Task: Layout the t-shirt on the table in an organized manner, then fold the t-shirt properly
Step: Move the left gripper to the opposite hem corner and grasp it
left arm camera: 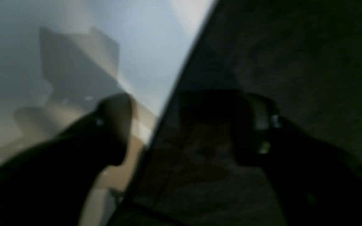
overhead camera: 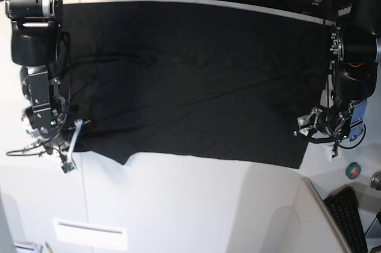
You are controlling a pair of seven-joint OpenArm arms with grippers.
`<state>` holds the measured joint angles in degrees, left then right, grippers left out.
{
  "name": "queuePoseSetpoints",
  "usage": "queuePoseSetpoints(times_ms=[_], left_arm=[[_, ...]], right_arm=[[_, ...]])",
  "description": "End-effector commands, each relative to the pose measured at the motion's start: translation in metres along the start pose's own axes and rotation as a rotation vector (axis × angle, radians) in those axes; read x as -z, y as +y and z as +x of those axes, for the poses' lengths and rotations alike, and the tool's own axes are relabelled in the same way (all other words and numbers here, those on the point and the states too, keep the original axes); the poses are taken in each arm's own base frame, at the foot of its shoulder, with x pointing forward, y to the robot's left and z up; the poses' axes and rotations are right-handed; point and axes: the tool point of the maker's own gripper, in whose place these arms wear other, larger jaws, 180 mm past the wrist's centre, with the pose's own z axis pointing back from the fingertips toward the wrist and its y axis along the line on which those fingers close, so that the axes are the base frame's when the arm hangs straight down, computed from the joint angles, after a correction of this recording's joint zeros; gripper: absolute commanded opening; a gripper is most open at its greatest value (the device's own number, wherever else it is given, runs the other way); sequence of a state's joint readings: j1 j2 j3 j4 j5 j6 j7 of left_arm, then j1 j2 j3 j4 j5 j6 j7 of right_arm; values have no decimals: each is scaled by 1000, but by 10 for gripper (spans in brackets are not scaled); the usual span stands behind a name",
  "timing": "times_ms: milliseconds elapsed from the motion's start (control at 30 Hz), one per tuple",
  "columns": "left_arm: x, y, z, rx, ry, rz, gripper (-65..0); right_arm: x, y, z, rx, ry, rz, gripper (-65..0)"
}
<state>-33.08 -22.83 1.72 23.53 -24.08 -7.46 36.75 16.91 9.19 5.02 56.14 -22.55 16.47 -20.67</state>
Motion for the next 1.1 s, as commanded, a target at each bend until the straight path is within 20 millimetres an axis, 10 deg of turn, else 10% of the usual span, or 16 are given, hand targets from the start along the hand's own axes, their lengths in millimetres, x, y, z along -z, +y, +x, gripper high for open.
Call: queuePoseSetpoints(times_ms=[0, 233, 500, 1067], left_arm=[[-3, 0, 3, -7, 1, -12, -293], [-4, -1, 6, -15, -4, -18, -650], [-21, -17, 29, 53, -63, -50, -650], [-83, 14, -39, 18, -27, -48, -650]], right_arm=[[-3, -19, 19, 4, -48, -41, -650], [-3, -16, 13, 5, -40, -35, -650], [-3, -16, 13, 5, -40, -35, -650], [-3, -16, 13, 5, -40, -35, -650]])
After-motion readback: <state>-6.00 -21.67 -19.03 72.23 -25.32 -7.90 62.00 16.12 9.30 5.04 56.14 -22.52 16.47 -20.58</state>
